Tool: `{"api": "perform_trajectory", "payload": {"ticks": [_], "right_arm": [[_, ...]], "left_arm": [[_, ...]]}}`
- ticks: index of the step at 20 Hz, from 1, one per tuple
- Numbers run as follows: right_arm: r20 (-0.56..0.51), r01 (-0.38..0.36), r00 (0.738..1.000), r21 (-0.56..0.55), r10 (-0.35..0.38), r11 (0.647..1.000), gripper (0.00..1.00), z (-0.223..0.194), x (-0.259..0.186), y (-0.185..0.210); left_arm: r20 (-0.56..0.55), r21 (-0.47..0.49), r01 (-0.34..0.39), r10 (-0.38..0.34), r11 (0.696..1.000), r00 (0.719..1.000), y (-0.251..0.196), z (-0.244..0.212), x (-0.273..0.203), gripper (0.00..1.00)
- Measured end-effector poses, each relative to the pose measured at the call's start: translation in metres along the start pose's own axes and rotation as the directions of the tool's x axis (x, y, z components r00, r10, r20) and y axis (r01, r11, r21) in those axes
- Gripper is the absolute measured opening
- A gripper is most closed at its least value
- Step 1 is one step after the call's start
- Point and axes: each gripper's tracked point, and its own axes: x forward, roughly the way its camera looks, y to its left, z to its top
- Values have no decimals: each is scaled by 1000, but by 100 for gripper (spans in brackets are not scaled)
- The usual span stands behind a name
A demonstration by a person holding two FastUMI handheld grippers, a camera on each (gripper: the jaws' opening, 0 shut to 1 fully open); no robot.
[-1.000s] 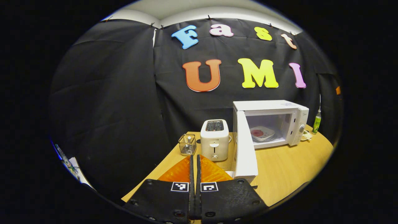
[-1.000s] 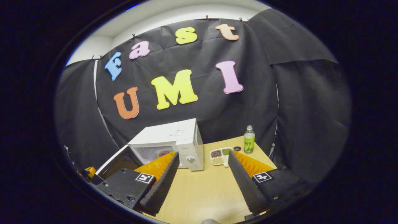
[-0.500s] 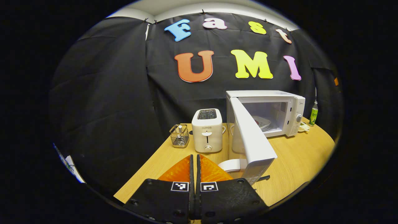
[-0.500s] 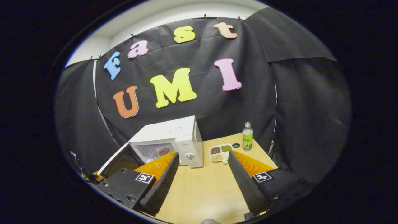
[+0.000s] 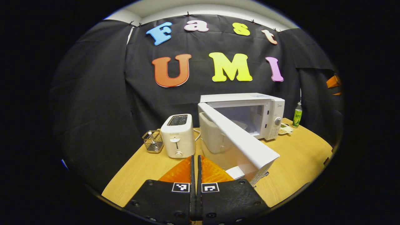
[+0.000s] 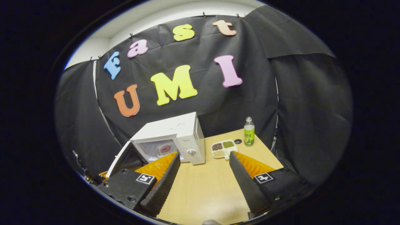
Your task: Open the microwave oven with the left hand, put the food in, and close the microwave oven.
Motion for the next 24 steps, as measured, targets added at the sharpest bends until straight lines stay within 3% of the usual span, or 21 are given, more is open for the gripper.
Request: {"api": "perform_trajectory", "payload": {"ticks": [1, 2, 3, 11, 14, 15, 16, 17, 18, 19, 21, 22, 23, 24], "right_arm": [[-2, 3, 1000, -1, -3, 1000, 91, -3, -1, -2], [-5, 7, 1000, 0, -7, 1000, 100, -4, -1, -5], [-4, 7, 1000, 3, -7, 1000, 92, -4, -2, -6], [-2, 26, 1000, -2, -26, 1000, 91, -2, -11, -24], [-10, 34, 999, -8, -34, 999, 91, 0, -11, -32], [-12, 35, 999, -11, -35, 999, 100, -1, -11, -35], [-13, 36, 999, -14, -36, 999, 100, 1, -10, -38], [-12, 38, 999, -18, -38, 999, 92, 3, -10, -41], [-14, 38, 999, -21, -39, 999, 100, 5, -9, -43], [-15, 36, 999, -21, -37, 999, 92, 6, -9, -45], [-15, 35, 999, -31, -36, 999, 92, 9, -6, -50], [-16, 34, 999, -39, -35, 999, 100, 11, -4, -53], [-17, 32, 999, -45, -33, 998, 92, 12, -2, -55], [-19, 30, 999, -51, -31, 998, 92, 13, 1, -58]], "left_arm": [[0, 4, 22, -22, 1000, 1000, -12, 0, 2, 0], [-2, 6, 43, -43, 999, 999, -24, 0, 4, 0], [-2, 8, 65, -65, 998, 998, -36, 0, 6, 0], [-10, -1, 193, -193, 981, 981, -117, 3, 23, 0], [-8, -5, 211, -211, 977, 977, -136, 9, 34, 0], [-4, -8, 217, -217, 976, 976, -141, 12, 39, 0], [-1, -10, 220, -220, 975, 975, -145, 15, 43, 0], [-1, -9, 222, -222, 975, 975, -148, 17, 48, 0], [-4, -7, 224, -224, 975, 975, -153, 18, 54, 0], [-7, -2, 225, -225, 974, 974, -156, 19, 59, 0], [-5, 3, 222, -222, 975, 975, -162, 23, 67, 0], [-3, 3, 221, -221, 975, 975, -165, 25, 70, 0], [-3, 3, 220, -220, 975, 975, -169, 26, 74, 0], [-6, 3, 219, -219, 976, 976, -173, 26, 78, 0]]}}
